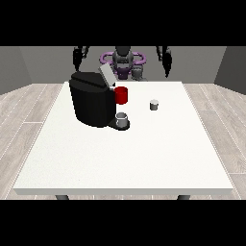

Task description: Insert the coffee pod into the coffee machine and close the lid

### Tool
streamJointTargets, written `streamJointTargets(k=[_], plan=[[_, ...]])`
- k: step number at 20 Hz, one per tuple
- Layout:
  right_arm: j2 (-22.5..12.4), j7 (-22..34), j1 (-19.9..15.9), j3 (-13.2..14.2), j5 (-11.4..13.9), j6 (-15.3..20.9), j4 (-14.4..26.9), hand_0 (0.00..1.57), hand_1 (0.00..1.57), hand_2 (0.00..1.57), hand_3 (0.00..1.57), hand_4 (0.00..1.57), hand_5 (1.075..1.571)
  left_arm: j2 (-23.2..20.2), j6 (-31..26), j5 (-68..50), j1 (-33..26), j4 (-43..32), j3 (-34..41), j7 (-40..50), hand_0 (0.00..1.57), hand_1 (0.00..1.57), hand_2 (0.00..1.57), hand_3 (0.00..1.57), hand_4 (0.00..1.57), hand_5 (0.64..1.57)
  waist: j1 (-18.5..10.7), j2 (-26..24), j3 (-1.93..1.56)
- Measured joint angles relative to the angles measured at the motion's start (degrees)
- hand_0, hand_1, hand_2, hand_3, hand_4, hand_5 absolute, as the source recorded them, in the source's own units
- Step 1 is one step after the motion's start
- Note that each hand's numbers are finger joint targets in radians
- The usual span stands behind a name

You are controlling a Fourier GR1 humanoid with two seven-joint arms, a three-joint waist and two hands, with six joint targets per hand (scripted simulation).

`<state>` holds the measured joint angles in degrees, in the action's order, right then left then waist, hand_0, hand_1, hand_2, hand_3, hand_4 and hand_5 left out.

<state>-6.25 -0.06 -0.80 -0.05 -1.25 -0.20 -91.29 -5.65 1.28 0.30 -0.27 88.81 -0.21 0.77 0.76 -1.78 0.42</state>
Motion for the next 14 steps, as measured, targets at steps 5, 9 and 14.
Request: streamJointTargets(k=[5,9,14], plan=[[-0.2,1.1,1.0,0.6,-0.3,-1.2,0.6,0.0,0.0,0.0,0.0,0.13,1.571,0.6,-2.1,-1.5,0.1,-0.6,0.5,-4.4,0.0,0.0,0.0,0.0,0.27,1.571,-0.2,-0.1,-0.29],[1.9,-1.4,1.7,2.7,-0.3,2.3,1.3,0.0,0.0,0.0,0.0,0.09,1.571,1.8,-3.0,-1.8,-0.8,-0.3,-0.3,-8.9,0.0,0.0,0.0,0.0,0.24,1.571,0.2,-0.3,-0.38],[3.4,-3.6,1.5,3.9,-0.2,4.9,1.6,0.0,0.0,0.0,0.0,0.22,1.571,-0.5,-3.3,1.4,1.2,-0.8,-0.6,-9.1,0.0,0.0,0.0,0.0,0.0,1.571,0.7,0.1,-0.4]])
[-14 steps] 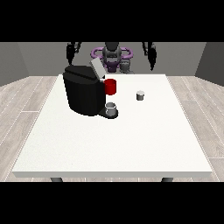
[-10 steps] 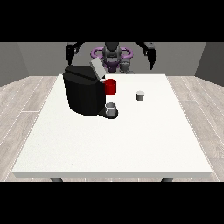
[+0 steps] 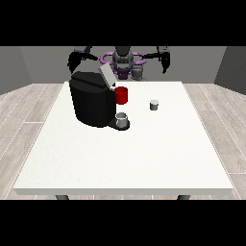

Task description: Insert the coffee pod into the coffee machine and close the lid

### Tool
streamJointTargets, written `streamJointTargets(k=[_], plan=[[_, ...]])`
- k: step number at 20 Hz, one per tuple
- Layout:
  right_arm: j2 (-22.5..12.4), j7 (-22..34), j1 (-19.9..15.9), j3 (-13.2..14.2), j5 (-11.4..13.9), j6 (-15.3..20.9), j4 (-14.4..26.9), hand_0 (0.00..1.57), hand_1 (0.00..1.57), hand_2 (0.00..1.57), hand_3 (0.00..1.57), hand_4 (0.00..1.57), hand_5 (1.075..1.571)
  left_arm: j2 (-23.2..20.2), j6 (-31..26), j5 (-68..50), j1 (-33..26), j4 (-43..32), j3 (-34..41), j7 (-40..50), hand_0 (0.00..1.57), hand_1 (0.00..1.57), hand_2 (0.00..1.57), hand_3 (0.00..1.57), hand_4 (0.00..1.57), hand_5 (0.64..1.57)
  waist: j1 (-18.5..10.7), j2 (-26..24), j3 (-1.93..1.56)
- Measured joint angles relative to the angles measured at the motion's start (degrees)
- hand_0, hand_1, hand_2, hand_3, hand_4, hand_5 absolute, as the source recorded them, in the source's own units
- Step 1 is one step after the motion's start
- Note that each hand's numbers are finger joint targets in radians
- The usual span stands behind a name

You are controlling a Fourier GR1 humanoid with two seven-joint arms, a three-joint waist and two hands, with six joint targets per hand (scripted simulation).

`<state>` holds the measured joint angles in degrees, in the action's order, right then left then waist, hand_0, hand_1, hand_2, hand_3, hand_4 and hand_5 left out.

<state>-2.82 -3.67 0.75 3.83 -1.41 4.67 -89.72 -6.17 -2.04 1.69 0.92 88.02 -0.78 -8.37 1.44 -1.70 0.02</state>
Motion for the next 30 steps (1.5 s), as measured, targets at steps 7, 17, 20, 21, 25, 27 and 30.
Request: streamJointTargets(k=[7,17,20,21,25,27,30], plan=[[1.3,-1.5,-2.7,-0.5,0.3,1.1,0.7,0.0,0.0,0.0,0.0,0.19,1.571,-5.7,-1.3,2.6,8.2,-5.0,3.5,4.3,0.0,0.0,0.0,0.0,0.0,1.571,2.2,3.5,-0.03],[2.1,-1.2,-6.5,-3.5,0.6,1.6,-0.2,0.0,0.0,0.0,0.0,0.33,1.571,-11.1,-3.3,3.5,19.7,-20.1,8.6,6.4,0.0,0.0,0.0,0.0,0.0,1.571,6.2,9.6,-0.01],[2.2,-0.1,-7.4,-4.2,0.9,2.2,-0.1,0.0,0.0,0.0,0.0,0.36,1.571,-11.8,-3.6,4.4,22.2,-25.2,9.2,5.8,0.0,0.0,0.0,0.0,0.0,1.571,6.5,10.6,0.0],[2.0,-0.4,-7.8,-4.2,0.8,2.0,-0.2,0.0,0.0,0.0,0.0,0.4,1.571,-12.3,-3.5,4.8,22.8,-26.8,9.5,4.8,0.0,0.0,0.0,0.0,0.0,1.571,6.9,11.5,0.0],[1.6,-0.1,-9.0,-3.5,1.0,2.6,2.0,0.0,0.0,0.0,0.0,0.37,1.571,-12.5,-2.8,7.1,24.9,-31.3,8.9,4.2,0.0,0.0,0.0,0.0,0.0,1.571,6.5,12.2,0.0],[1.2,0.0,-10.1,-3.0,1.1,2.6,3.3,0.0,0.0,0.0,0.0,0.41,1.571,-13.1,-2.7,8.3,26.2,-33.2,8.6,3.8,0.0,0.0,0.0,0.0,0.0,1.571,6.4,13.1,0.0],[0.4,0.7,-10.4,-2.4,1.3,2.3,4.7,0.0,0.0,0.0,0.0,0.42,1.571,-12.6,-2.2,10.9,26.7,-35.5,6.9,3.7,0.0,0.0,0.37,0.0,0.0,1.571,6.3,12.2,-0.01]])
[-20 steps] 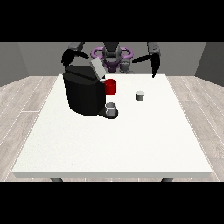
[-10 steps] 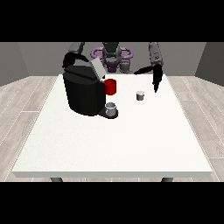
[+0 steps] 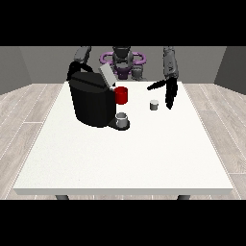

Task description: Insert the coffee pod into the coffee machine and close the lid

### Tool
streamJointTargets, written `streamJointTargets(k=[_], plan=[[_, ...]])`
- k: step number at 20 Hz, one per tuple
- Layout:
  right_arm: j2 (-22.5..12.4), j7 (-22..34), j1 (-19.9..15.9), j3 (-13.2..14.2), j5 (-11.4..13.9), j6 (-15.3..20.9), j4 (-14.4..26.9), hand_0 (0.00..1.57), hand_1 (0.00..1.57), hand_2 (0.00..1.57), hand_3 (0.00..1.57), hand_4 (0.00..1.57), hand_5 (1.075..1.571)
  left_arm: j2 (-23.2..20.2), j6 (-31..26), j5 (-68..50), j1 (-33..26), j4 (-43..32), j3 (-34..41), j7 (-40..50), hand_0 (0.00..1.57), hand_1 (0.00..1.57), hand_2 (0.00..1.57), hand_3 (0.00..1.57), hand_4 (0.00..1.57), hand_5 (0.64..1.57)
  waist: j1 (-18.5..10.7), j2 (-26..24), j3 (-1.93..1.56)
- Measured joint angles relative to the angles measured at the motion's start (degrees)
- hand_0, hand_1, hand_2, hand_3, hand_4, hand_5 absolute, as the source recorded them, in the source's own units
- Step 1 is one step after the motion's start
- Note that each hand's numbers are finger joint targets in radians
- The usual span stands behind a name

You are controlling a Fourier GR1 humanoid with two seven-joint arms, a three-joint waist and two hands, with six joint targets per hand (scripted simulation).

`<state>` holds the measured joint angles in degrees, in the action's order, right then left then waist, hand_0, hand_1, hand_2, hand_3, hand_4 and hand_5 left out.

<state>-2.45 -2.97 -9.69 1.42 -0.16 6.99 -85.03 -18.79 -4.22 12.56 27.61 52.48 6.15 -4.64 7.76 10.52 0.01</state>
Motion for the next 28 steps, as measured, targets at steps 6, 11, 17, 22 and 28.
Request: streamJointTargets(k=[6,11,17,22,28], plan=[[0.6,0.8,-0.8,-0.8,1.7,2.4,2.3,0.0,0.0,0.0,0.0,0.39,1.571,0.4,1.2,3.8,2.3,-5.2,-1.3,-0.5,0.7,0.7,0.78,0.43,0.0,1.571,-0.3,-0.7,0.01],[0.7,1.9,-2.1,-0.6,1.6,2.6,2.3,0.0,0.0,0.0,0.0,0.43,1.571,-1.2,1.9,6.8,3.9,-9.3,-1.7,-0.7,0.63,0.63,0.76,0.49,0.0,1.571,0.2,-0.3,0.0],[0.7,3.0,-2.0,-1.3,1.5,1.8,1.0,0.0,0.0,0.0,0.0,0.52,1.571,-2.4,4.1,11.3,4.8,-13.5,-3.2,-3.3,0.61,0.61,0.75,0.48,0.0,1.571,1.6,0.4,0.02],[1.2,2.3,-1.9,-1.2,1.7,2.4,1.7,0.0,0.0,0.0,0.0,0.51,1.571,-1.6,8.6,14.9,6.1,-15.1,-4.3,-4.5,0.72,0.72,0.86,0.65,0.23,1.571,1.5,0.4,-0.08],[1.2,2.1,-2.7,-0.9,0.9,2.5,1.8,0.0,0.0,0.0,0.0,0.51,1.571,-1.3,12.9,17.1,8.0,-17.7,-3.6,-6.6,0.92,0.92,1.04,0.83,0.36,1.571,1.7,1.4,-0.03]])
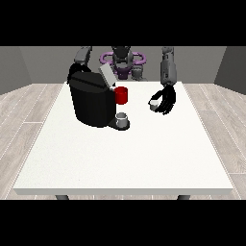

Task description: Insert the coffee pod into the coffee machine and close the lid

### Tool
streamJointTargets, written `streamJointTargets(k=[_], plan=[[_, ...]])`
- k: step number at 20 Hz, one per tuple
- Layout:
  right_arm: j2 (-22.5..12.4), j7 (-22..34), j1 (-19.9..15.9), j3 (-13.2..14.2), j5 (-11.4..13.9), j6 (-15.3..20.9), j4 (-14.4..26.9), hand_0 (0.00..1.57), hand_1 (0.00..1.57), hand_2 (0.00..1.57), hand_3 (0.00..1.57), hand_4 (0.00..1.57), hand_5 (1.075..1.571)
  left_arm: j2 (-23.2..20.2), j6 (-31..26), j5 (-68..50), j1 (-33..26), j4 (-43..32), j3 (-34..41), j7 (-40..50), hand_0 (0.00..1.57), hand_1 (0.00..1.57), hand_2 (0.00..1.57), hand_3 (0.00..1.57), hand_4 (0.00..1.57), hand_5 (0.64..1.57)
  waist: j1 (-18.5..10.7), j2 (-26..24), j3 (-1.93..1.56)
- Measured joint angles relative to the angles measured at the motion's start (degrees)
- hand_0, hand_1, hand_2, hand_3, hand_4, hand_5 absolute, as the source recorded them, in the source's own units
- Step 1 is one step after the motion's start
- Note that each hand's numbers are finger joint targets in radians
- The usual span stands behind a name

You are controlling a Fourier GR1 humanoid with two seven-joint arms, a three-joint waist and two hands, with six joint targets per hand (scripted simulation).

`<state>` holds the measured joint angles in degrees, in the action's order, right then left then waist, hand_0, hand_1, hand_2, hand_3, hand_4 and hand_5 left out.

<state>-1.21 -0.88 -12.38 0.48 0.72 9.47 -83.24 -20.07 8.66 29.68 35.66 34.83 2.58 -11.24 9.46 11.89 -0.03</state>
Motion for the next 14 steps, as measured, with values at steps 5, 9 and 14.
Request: streamJointTargets(k=[5,9,14], plan=[[-0.6,-0.4,0.4,0.8,-1.3,-1.4,0.1,0.0,0.0,0.0,0.0,0.43,1.571,-1.1,1.4,2.9,1.0,-2.0,-0.8,0.0,0.97,0.97,1.05,0.79,0.32,1.571,0.8,0.0,-0.01],[-0.4,-2.6,-0.7,1.9,-1.6,-0.8,2.2,0.0,0.0,0.0,0.0,0.43,1.571,-1.6,1.0,4.5,2.2,-2.8,-1.3,-1.0,1.23,1.23,1.36,1.31,0.47,1.571,0.0,1.0,-0.01],[0.0,-2.5,-0.2,2.3,-1.8,-0.5,4.3,0.0,0.0,0.0,0.0,0.46,1.571,-0.7,-0.9,5.3,3.3,-2.4,-2.0,-2.4,1.48,1.48,1.47,1.41,0.63,1.571,-0.8,-1.1,0.03]])
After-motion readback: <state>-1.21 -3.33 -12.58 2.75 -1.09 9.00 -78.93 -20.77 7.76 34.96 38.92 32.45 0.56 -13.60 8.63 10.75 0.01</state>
